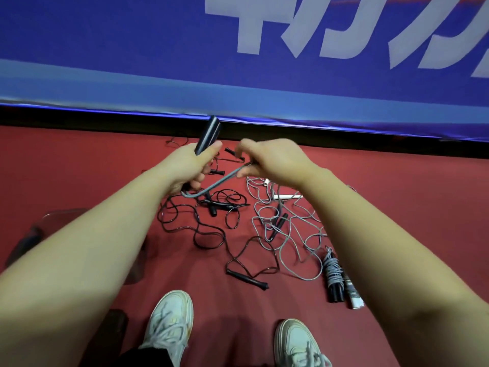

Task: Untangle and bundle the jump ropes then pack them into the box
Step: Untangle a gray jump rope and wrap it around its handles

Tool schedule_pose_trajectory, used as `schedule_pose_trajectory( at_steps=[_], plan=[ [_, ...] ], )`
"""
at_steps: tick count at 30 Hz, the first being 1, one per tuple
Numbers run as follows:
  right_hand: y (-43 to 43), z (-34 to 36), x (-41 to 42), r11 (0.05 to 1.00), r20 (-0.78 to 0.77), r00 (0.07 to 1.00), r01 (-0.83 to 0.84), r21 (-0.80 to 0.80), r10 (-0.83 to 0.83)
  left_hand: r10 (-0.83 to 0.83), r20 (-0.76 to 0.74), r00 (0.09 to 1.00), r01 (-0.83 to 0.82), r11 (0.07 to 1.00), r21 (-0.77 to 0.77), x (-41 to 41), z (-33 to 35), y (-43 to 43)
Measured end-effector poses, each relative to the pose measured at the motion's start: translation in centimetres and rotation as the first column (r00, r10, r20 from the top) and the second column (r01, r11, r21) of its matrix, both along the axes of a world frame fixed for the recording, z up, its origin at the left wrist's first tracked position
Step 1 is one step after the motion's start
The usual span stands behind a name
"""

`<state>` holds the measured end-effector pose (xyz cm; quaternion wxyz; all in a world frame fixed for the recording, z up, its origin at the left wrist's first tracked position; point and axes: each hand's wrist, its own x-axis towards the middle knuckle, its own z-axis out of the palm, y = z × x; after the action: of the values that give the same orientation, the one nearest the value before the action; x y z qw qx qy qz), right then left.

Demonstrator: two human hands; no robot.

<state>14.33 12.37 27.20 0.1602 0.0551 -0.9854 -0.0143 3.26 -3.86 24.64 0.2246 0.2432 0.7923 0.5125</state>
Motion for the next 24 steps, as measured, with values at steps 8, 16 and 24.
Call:
schedule_pose_trajectory(
  at_steps=[8,16,24],
  plan=[
    [0.5,0.9,0.2,1.000,0.026,0.999,0.019,-0.018,-0.018,-0.312,0.067,0.948,0.319,0.923,-0.217,1.9,0.8,-0.4],
    [0.6,0.9,0.4,0.988,-0.006,0.997,-0.076,0.132,0.077,-0.449,0.005,0.893,0.420,0.831,-0.364,2.0,0.7,-0.3],
    [-0.2,0.5,0.0,0.956,-0.092,0.984,-0.126,0.265,0.156,-0.449,0.056,0.892,0.429,0.798,-0.424,1.5,0.4,-0.8]
  ],
)
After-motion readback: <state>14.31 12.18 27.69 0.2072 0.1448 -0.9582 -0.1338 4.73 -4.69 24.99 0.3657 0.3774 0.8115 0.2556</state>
